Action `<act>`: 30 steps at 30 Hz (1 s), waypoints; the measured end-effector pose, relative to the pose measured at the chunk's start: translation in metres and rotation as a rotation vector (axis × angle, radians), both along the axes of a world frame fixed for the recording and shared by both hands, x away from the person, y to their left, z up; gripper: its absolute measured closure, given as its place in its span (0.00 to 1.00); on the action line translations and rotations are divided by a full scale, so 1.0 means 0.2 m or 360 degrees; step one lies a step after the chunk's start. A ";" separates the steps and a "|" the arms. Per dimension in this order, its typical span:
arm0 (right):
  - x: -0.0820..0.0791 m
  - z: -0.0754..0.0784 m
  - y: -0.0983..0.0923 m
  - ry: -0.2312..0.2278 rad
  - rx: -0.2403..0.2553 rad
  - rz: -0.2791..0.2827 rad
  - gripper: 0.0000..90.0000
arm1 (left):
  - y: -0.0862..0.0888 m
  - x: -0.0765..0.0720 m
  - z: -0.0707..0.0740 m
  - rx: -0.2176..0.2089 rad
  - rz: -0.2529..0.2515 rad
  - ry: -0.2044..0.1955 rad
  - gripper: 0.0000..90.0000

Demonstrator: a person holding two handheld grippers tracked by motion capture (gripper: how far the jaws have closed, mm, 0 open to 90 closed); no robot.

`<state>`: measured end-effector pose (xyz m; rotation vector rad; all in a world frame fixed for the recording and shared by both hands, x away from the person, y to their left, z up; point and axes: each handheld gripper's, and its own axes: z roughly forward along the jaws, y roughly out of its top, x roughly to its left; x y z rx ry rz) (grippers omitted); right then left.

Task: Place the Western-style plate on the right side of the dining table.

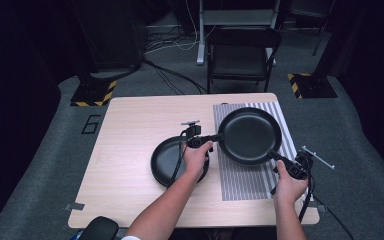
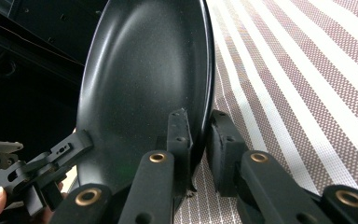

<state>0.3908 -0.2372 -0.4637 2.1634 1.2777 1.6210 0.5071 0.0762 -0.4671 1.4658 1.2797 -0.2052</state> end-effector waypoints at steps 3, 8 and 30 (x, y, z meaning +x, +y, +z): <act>0.02 0.00 0.00 0.0008 -0.0002 0.0001 0.89 | -0.01 0.02 0.00 -0.0007 0.0009 0.0007 0.91; 0.06 0.01 -0.02 0.0011 0.0012 0.0000 0.89 | -0.03 0.06 0.03 -0.0003 0.0019 -0.0003 0.91; 0.20 -0.08 -0.06 0.0159 0.0069 -0.0014 0.89 | -0.08 0.18 -0.08 0.0091 0.0049 0.0117 0.91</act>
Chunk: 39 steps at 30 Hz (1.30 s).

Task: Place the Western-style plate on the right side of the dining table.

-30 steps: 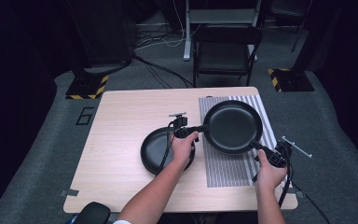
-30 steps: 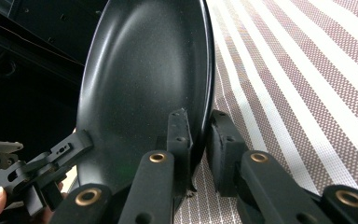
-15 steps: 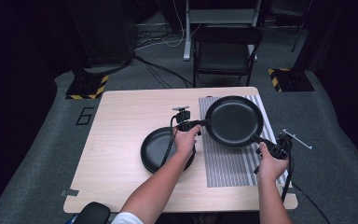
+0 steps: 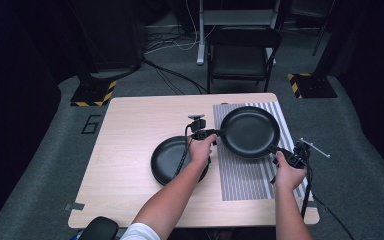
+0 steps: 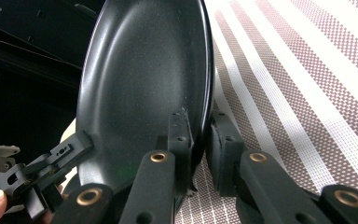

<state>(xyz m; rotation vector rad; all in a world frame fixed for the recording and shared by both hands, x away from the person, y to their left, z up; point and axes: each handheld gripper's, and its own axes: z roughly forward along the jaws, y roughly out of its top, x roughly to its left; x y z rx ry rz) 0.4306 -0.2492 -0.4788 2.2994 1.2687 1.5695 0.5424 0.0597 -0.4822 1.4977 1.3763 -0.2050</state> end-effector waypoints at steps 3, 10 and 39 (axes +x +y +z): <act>0.00 -0.02 -0.01 0.0010 0.0005 -0.0014 0.89 | -0.01 0.00 -0.02 0.0013 -0.0003 -0.0001 0.90; 0.00 -0.06 -0.02 0.0042 0.0015 -0.0029 0.89 | -0.03 0.01 -0.05 0.0046 -0.0007 0.0034 0.90; 0.01 -0.17 -0.01 0.0154 0.0063 -0.0092 0.88 | -0.09 0.01 -0.10 0.0184 0.0052 0.0091 0.89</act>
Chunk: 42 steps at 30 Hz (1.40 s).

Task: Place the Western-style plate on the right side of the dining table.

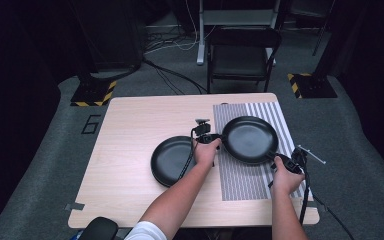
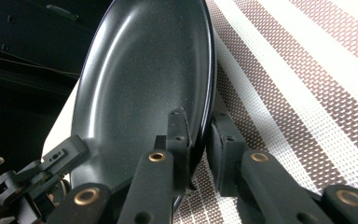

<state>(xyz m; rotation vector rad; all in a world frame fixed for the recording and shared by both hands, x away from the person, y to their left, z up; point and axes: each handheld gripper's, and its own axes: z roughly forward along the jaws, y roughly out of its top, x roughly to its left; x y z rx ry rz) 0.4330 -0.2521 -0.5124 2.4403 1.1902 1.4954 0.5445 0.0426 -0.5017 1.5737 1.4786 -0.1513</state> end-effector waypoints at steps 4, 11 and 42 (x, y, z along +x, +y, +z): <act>0.00 0.00 0.00 0.0007 -0.0001 -0.0006 0.88 | -0.01 0.00 0.00 0.0009 0.0002 0.0001 0.89; 0.01 -0.02 -0.01 0.0046 -0.0046 -0.0002 0.87 | -0.03 0.00 -0.03 0.0056 -0.0014 0.0027 0.88; -0.01 -0.07 -0.04 0.0077 -0.0094 -0.0021 0.86 | -0.03 0.01 -0.05 0.0033 -0.0002 0.0030 0.89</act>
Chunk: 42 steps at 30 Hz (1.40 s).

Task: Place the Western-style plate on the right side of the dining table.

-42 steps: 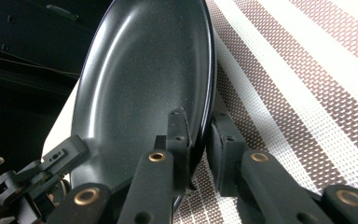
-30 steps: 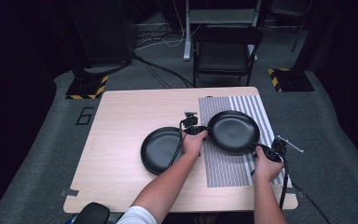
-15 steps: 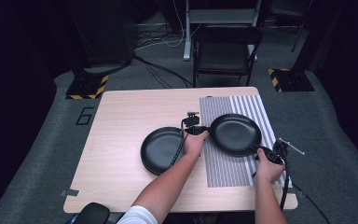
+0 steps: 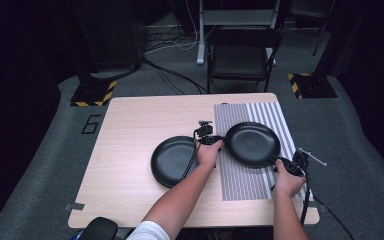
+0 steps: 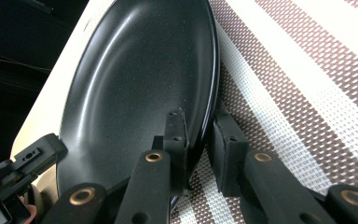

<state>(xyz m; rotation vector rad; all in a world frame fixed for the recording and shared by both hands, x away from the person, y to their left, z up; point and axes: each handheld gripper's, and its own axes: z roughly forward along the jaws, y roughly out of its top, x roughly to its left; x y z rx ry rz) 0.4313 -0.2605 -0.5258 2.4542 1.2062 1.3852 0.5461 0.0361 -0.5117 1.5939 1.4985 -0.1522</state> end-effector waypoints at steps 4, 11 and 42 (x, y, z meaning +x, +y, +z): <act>0.00 0.00 0.00 0.0002 -0.0021 -0.0003 0.86 | 0.00 0.01 0.00 -0.0026 -0.0003 0.0004 0.88; -0.01 0.01 0.00 -0.0017 -0.0044 0.0013 0.85 | 0.01 0.01 -0.01 -0.0035 -0.0019 0.0008 0.87; -0.10 0.13 -0.05 -0.0193 -0.0216 0.0066 0.75 | 0.14 -0.01 0.11 -0.0111 -0.0043 -0.0142 0.75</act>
